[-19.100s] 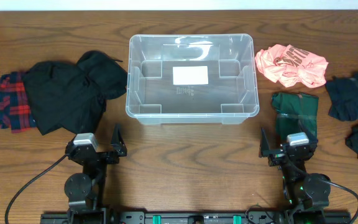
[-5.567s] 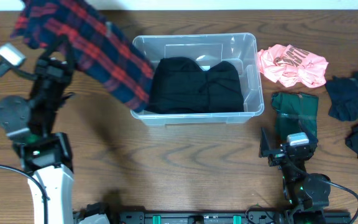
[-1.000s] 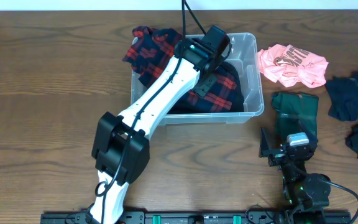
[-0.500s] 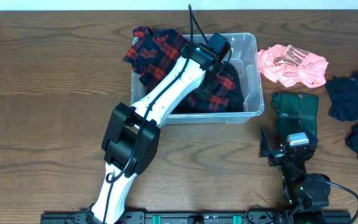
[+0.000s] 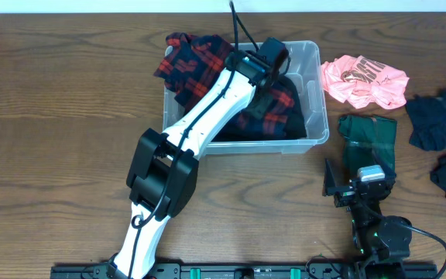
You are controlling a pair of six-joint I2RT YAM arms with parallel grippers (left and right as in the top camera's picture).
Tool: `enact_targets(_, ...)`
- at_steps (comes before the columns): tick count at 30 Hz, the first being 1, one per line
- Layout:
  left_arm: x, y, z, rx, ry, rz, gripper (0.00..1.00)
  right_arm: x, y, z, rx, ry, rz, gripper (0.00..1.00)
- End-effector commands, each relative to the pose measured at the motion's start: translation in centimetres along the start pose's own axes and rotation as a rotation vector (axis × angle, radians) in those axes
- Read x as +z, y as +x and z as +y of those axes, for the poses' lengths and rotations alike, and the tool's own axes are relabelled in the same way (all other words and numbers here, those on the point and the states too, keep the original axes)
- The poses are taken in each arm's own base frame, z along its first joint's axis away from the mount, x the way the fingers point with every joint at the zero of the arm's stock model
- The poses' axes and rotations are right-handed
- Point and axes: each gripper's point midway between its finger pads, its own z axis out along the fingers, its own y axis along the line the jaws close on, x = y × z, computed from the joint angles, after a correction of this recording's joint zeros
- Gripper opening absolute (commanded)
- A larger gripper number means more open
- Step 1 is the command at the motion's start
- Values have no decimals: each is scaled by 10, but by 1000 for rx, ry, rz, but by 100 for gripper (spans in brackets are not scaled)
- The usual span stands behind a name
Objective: Pack container
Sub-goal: 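Push and flatten the plaid shirt inside the bin with the left gripper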
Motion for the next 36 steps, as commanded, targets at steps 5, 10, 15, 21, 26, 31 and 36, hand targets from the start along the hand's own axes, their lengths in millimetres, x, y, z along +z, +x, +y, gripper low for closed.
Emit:
enact_targets(5,-57,-57,1,-220,62,-213,6,0,1,-4,15,17,1,99)
enact_targets(10,-81,-73,-5,-332,134,-273,6,0,1,-4,15,17,1,99)
enact_targets(15,-81,-71,-10,-426,172,-253,6,0,1,-4,15,17,1,99)
enact_targets(21,-80,-65,-12,-420,182,-225,46,0,1,-4,15,17,1,99)
enact_targets(26,-83,-60,-11,-399,174,-213,82,0,1,-4,15,17,1,99)
enact_targets(31,-104,-68,1,-381,171,-282,85,0,1,-4,15,17,1,99)
enact_targets(36,-119,-68,52,-413,59,-334,86,0,1,-4,15,17,1,99)
